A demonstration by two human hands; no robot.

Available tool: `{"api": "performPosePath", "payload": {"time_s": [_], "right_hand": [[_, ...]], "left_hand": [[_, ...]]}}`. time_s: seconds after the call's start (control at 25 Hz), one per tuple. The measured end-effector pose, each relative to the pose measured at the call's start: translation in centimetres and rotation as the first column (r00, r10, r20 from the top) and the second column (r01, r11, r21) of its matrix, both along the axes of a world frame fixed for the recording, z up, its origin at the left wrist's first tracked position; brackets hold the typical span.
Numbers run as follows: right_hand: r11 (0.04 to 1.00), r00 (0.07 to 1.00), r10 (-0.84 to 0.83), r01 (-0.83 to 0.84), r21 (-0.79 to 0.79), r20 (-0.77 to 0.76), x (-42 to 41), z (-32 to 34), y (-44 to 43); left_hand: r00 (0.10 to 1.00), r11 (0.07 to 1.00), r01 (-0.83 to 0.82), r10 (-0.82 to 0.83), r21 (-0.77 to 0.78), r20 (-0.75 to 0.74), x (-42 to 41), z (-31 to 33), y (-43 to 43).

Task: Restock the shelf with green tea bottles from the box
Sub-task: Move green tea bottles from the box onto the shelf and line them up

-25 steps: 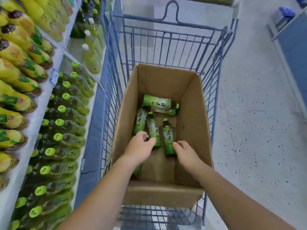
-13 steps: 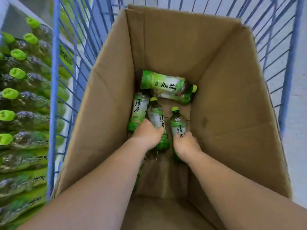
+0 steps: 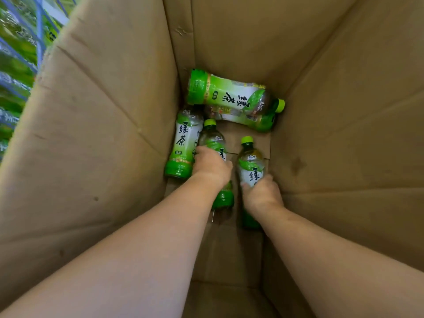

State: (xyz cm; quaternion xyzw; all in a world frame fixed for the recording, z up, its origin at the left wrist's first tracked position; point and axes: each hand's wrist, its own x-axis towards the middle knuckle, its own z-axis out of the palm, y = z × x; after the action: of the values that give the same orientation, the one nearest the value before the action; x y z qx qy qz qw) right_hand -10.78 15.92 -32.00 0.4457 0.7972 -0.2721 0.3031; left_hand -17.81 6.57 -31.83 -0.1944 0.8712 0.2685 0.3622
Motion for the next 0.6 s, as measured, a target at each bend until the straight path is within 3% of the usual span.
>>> {"api": "performPosePath", "payload": {"time_s": [0.24,0.44,0.6], "right_hand": [[1.000,1.000,0.016,-0.016,0.026,-0.006,-1.1,-1.4,-0.5],[1.000,0.999,0.013,-0.012,-0.026,0.032,-2.0,-1.6,0.1],[0.997,0.999,-0.037,0.039,-0.064,0.032,-2.5,-1.6,-0.2]], "left_hand": [[1.000,0.997,0.026,-0.026,-0.075,-0.004,0.1,-1.3,0.8],[0.996,0.991,-0.078,0.071,0.110,0.058,0.0,0.2,-1.3],[0.984,0.973,-0.177,0.173,0.147,0.043,1.3,3.2,-3.2]]}}
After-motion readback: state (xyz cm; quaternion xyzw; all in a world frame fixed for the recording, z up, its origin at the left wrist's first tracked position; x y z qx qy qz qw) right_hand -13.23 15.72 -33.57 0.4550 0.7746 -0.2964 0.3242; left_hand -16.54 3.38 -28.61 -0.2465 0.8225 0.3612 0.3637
